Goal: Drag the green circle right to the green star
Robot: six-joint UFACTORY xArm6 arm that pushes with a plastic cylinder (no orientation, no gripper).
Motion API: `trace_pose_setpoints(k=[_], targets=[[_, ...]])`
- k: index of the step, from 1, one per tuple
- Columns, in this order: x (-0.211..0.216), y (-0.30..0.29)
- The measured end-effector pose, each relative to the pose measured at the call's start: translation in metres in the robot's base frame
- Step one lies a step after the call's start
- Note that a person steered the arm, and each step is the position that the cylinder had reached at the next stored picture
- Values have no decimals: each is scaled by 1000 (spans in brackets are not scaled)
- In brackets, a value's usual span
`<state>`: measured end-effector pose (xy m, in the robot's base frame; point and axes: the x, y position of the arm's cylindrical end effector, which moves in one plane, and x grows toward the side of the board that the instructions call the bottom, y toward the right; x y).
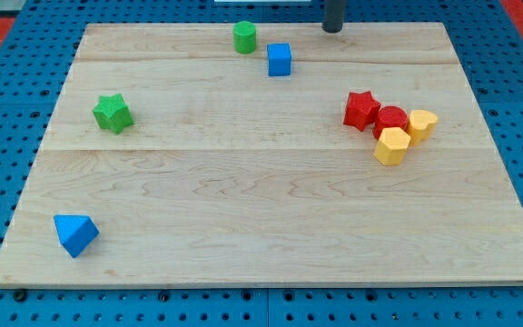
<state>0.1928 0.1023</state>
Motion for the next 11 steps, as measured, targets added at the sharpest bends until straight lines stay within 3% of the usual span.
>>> trace_pose_setpoints(k=[1,3,5,9,10,11], targets=[[16,-72],[82,-113],[30,-114],[24,-102],[0,-97],[0,-145]])
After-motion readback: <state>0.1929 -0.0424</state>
